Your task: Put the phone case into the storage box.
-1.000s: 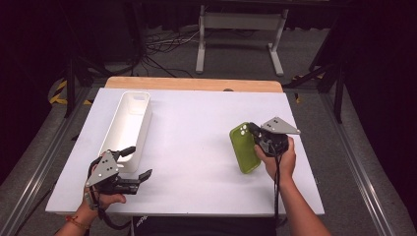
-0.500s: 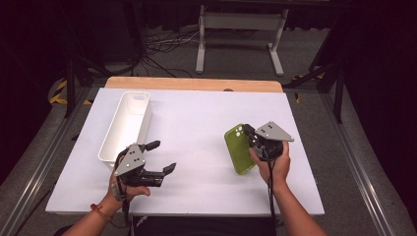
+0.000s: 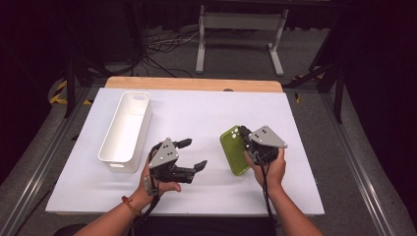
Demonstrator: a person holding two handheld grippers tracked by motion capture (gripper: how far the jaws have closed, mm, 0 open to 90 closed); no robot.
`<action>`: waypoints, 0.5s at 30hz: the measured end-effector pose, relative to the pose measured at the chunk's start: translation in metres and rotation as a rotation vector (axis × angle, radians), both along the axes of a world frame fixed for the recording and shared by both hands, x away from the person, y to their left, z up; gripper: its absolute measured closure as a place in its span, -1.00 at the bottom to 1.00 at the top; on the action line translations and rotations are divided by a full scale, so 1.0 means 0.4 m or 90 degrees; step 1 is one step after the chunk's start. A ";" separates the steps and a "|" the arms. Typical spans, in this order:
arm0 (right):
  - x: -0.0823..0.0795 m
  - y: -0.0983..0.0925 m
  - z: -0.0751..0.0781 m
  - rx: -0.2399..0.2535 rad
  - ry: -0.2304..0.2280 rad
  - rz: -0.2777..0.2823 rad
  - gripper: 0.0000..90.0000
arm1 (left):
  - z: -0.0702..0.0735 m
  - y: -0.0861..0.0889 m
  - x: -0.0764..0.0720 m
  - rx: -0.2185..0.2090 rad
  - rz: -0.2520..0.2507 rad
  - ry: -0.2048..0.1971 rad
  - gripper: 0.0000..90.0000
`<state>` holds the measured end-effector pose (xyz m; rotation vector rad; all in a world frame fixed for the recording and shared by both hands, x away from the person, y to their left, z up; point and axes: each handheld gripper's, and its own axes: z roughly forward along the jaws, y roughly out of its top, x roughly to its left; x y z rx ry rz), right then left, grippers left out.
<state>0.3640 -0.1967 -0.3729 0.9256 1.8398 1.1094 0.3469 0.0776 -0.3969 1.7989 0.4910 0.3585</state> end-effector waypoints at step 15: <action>-0.035 0.057 -0.010 -0.001 -0.043 0.022 0.98 | -0.021 -0.056 0.029 -0.002 0.053 0.041 -0.42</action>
